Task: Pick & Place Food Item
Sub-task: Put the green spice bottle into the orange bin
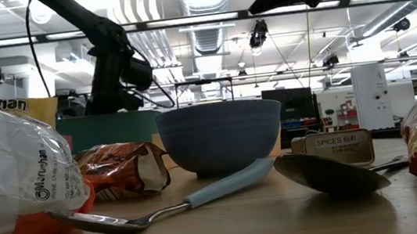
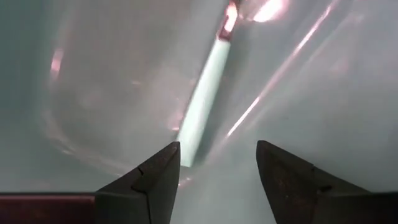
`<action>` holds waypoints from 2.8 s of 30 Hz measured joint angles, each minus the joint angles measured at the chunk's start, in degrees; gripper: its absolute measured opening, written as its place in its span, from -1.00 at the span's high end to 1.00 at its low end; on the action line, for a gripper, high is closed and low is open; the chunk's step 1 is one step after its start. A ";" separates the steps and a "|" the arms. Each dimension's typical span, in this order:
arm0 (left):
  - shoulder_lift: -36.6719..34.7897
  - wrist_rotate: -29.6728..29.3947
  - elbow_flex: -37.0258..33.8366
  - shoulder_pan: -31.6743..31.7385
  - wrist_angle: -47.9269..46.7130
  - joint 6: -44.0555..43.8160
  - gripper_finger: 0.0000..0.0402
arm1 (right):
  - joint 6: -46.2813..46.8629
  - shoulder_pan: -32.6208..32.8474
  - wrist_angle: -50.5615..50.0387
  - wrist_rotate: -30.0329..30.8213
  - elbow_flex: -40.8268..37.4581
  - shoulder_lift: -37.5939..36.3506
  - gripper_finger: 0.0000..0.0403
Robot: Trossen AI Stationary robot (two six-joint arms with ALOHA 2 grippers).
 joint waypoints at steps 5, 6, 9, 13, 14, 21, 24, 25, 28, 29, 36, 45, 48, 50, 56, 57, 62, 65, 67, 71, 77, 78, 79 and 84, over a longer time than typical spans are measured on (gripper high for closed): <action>-0.37 -0.74 4.49 0.02 -0.49 -1.58 -0.07 | -0.14 -0.68 0.27 -0.38 -0.24 -0.42 -0.45; -0.62 -0.85 5.31 0.00 -0.68 -1.85 -0.07 | -0.37 -0.67 0.32 -0.46 -0.23 -0.42 -0.45; -1.81 -0.87 7.23 0.00 -2.17 -3.62 -0.07 | -0.58 -0.61 0.46 -0.47 -0.07 -0.67 -0.45; -4.74 -0.87 8.61 -0.06 -5.96 -6.08 -0.07 | -0.74 -0.68 0.49 -0.39 -0.70 -1.53 -0.45; -5.70 -0.89 8.71 -0.25 -7.01 -6.66 -0.07 | -0.75 -0.68 0.46 -0.39 -0.96 -1.73 -0.45; -14.90 -1.91 6.13 -6.03 -8.76 -4.10 -0.07 | -0.70 -0.63 0.34 0.06 -1.39 -1.66 -0.45; -18.26 -4.29 4.78 -10.69 -8.02 -3.01 -0.07 | -1.24 -0.63 0.37 0.16 -1.18 -1.62 -0.45; -19.07 -4.71 4.40 -12.37 -7.68 -3.04 -0.07 | -1.27 -0.63 0.47 0.16 -1.18 -1.62 -0.45; -20.95 -5.01 2.83 -18.00 -6.03 -3.79 -0.07 | -1.73 -0.63 0.44 0.16 -1.18 -1.62 -0.45; -21.19 -5.03 2.26 -19.82 -5.34 -4.17 -0.07 | -1.91 -0.63 0.44 0.16 -1.18 -1.64 -0.45; -21.27 -5.25 0.32 -30.28 -0.76 -6.81 -0.07 | -2.51 -0.63 0.46 0.18 -1.11 -1.72 -0.45; -20.75 -1.12 -3.19 -35.40 2.52 -13.52 -0.07 | -2.97 -0.63 0.38 0.18 -1.09 -1.72 -0.45; -20.46 -0.65 -5.82 -37.63 4.12 -13.47 -0.07 | -3.19 -0.66 0.34 0.16 -1.09 -1.72 -0.45; -20.46 -0.34 -8.07 -39.26 6.37 -12.64 -0.07 | -3.46 -0.66 0.37 0.16 -1.09 -1.72 -0.45; -20.46 0.44 -13.76 -44.81 13.07 -7.32 -0.07 | -3.59 -0.64 0.35 0.14 -1.09 -1.72 -0.45; -20.46 0.43 -14.67 -45.69 14.29 -6.29 -0.07 | -3.56 -0.63 0.35 0.14 -1.09 -1.72 -0.45; -20.31 0.42 -17.47 -49.30 20.65 -3.10 -0.07 | -3.59 -0.66 0.37 0.12 -1.09 -1.72 -0.45; -20.06 0.35 -18.09 -50.16 23.31 -2.95 -0.07 | -3.56 -0.66 0.37 0.10 -1.09 -1.72 -0.45; -19.47 0.20 -18.07 -50.38 23.93 -2.92 -0.07 | -3.56 -0.66 0.40 0.09 -1.09 -1.72 -0.45; -17.54 0.76 -17.96 -50.60 24.29 -2.68 -0.07 | -3.54 -0.66 0.49 -0.04 -1.09 -1.72 -0.45; -13.07 1.08 -17.94 -50.90 23.85 -1.46 -0.13 | -3.56 -0.64 0.31 -0.37 -1.11 -1.68 -0.45; -12.58 1.08 -17.94 -50.90 23.90 -1.41 -0.17 | -3.56 -0.63 0.27 -0.46 -1.12 -1.68 -0.45; -11.96 1.08 -17.94 -50.90 23.87 -1.43 -0.21 | -3.56 -0.64 0.26 -0.47 -1.13 -1.68 -0.45; -10.20 1.08 -17.61 -51.02 23.45 -1.40 -0.46 | -3.85 -0.63 0.20 -0.49 -1.15 -1.58 -0.45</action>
